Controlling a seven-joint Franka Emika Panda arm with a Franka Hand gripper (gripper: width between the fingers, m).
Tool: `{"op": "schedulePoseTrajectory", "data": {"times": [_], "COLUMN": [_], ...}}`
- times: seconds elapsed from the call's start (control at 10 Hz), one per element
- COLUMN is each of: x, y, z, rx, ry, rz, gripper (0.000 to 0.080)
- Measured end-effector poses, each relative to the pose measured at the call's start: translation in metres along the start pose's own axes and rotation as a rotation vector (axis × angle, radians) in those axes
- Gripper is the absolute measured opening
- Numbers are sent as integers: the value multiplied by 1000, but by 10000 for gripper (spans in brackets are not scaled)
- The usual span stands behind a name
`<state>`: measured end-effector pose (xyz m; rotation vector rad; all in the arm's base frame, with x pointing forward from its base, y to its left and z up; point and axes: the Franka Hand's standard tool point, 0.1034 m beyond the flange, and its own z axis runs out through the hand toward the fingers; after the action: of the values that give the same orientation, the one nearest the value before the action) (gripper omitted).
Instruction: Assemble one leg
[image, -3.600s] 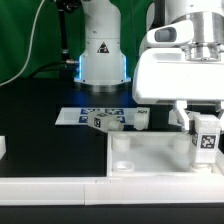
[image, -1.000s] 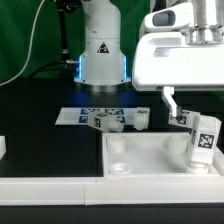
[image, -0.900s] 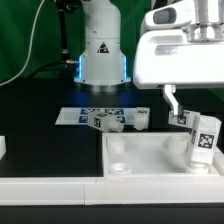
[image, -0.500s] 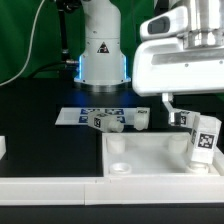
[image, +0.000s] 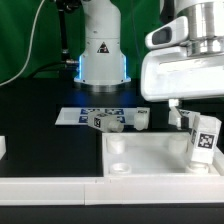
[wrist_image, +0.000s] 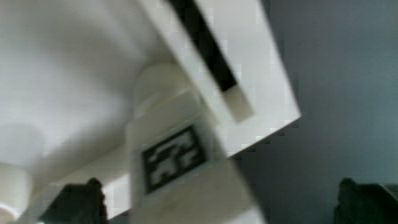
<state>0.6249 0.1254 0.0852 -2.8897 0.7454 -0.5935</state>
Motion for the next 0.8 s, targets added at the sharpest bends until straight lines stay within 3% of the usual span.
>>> {"op": "schedulePoseTrajectory", "data": {"times": [0.2,0.3,0.7,0.8], "x": [1,-2,18,21], "y": [0,5,32,32], "z": [0,2,0,-3], "rx": [-11,-29,-73,-76], "ry": [-25,-76,-266,-294], "rz": [-22,-66,-90,-80], "gripper": [649,649,649,649]}}
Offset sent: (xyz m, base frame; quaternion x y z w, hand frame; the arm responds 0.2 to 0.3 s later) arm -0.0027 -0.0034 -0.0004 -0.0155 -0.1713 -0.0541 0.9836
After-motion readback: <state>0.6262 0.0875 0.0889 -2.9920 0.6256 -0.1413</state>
